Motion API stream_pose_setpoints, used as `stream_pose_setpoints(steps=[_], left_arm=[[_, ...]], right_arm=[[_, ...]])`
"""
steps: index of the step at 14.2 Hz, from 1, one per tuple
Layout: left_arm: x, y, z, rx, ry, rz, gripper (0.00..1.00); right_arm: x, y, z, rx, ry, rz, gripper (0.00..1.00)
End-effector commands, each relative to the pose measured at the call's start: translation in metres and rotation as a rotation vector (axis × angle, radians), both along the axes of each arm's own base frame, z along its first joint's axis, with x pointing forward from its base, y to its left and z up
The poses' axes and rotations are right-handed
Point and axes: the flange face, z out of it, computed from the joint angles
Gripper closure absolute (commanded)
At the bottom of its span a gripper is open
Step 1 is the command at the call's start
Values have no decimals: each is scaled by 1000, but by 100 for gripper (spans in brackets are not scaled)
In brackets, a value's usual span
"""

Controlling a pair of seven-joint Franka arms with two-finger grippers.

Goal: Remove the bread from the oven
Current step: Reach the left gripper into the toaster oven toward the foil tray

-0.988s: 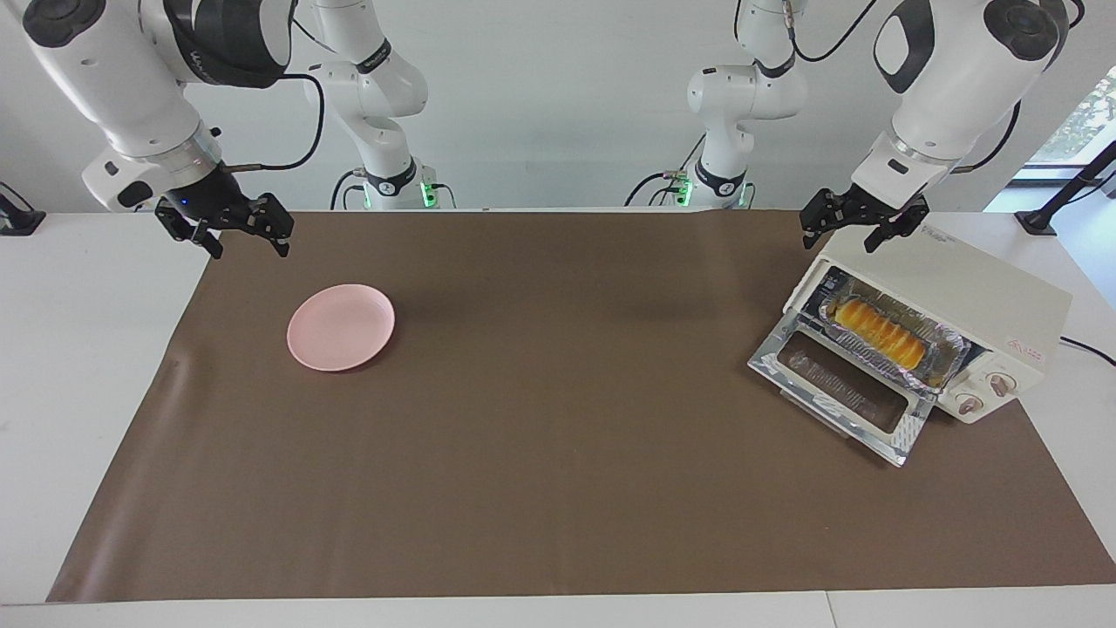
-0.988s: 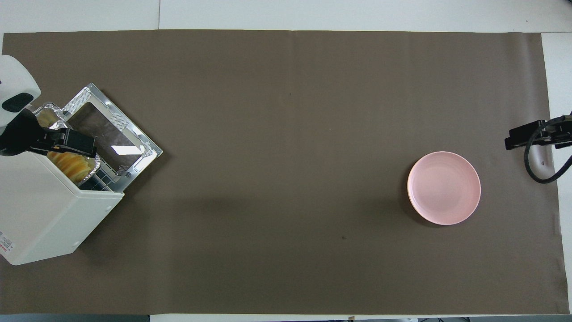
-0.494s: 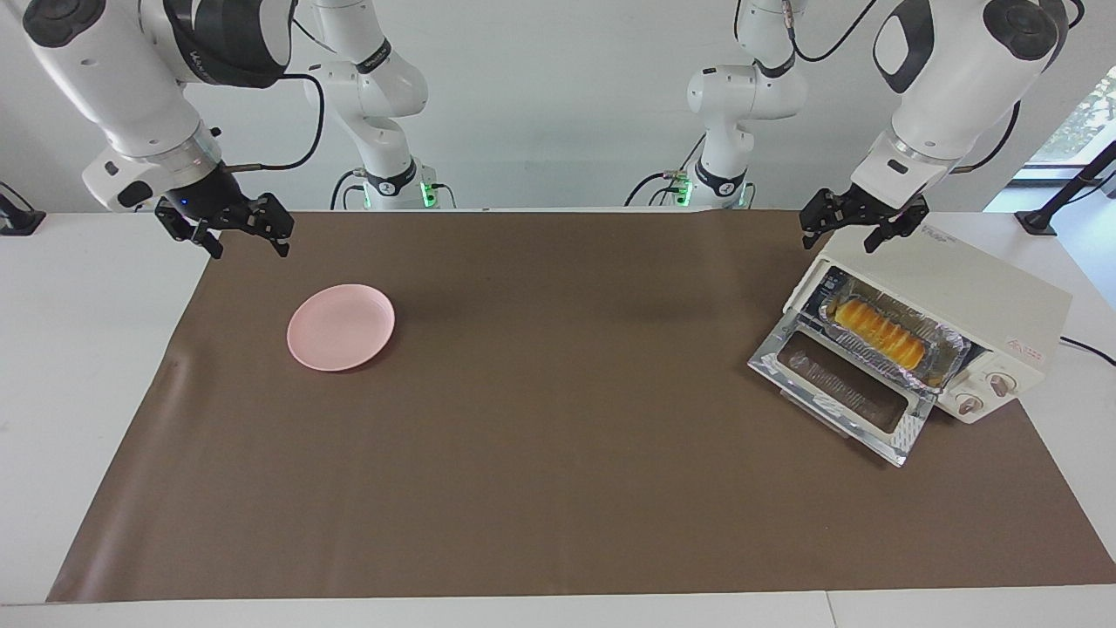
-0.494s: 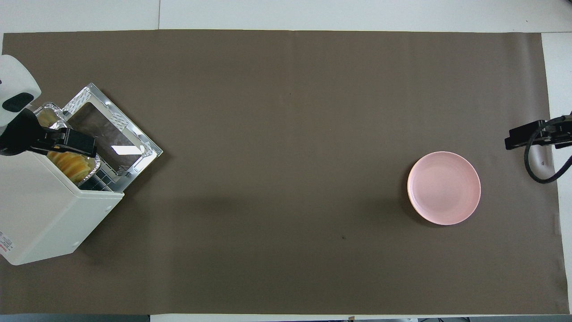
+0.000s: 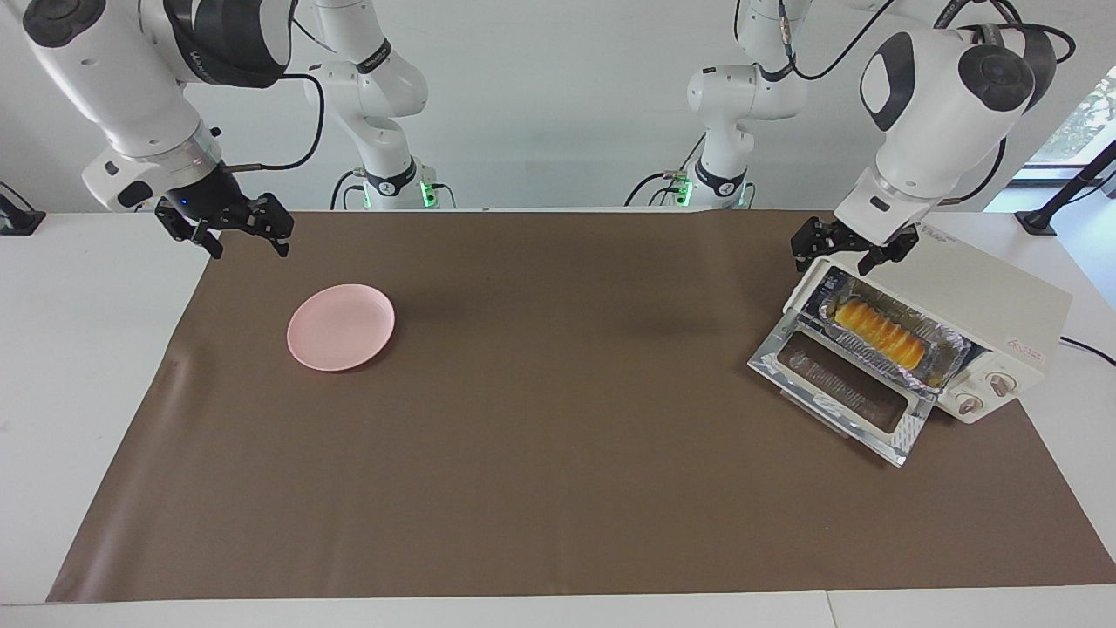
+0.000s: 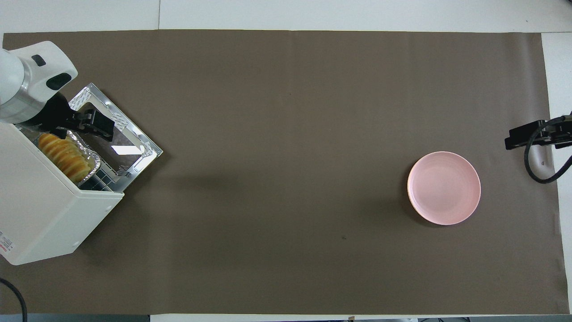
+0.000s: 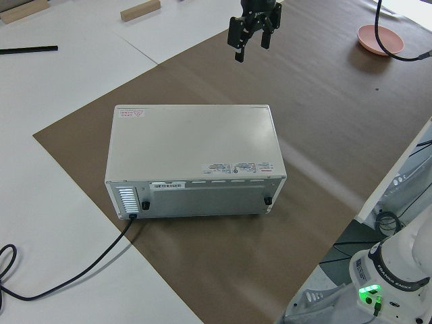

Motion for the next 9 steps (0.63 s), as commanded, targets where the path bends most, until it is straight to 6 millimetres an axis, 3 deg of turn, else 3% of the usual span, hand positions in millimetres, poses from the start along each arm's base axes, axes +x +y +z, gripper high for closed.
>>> stream_pose_setpoints(steps=[1,4,9], left_arm=[[38,5,-22,86,22,90,0],[53,27,-33,133,-9,203,0],[57,33,-66,220,-61,456,0]], right_arm=[[-8,-3,1,-12,10,17,0],[-8,-3,1,-12,10,17,0],[-8,-3,1,-12,8,17,0]])
